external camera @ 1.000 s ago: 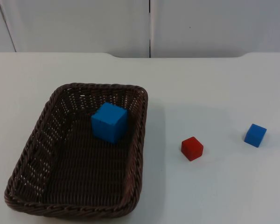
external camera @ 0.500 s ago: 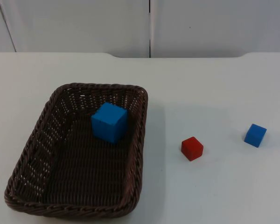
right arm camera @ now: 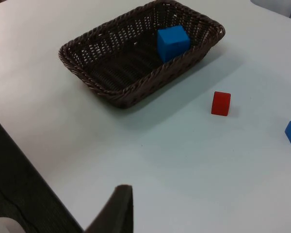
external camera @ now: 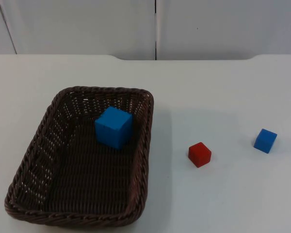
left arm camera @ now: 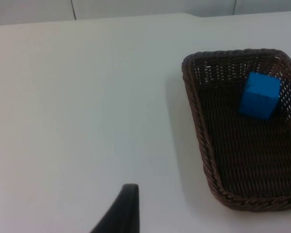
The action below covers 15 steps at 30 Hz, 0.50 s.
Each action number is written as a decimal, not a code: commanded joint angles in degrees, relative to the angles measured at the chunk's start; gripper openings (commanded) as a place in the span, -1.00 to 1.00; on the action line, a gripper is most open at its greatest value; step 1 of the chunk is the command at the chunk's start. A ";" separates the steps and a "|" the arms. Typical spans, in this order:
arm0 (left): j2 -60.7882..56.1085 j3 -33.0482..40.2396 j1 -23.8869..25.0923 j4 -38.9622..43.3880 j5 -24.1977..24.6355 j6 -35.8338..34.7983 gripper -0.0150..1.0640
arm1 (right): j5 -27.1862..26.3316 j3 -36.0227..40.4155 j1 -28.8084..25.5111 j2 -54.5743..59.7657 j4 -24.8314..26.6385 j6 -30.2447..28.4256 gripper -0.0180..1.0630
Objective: Pick up the basket with the left hand and place the largest block into the basket with the right hand.
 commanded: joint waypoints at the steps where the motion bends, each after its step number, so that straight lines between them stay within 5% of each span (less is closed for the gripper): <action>1: -0.24 0.20 -0.16 0.26 0.11 -0.39 0.97 | -0.13 0.03 0.22 -0.16 -0.14 0.19 0.98; 15: -0.24 0.20 0.48 0.27 0.11 -0.39 0.97 | -0.23 0.03 0.10 -0.16 -0.14 0.19 0.98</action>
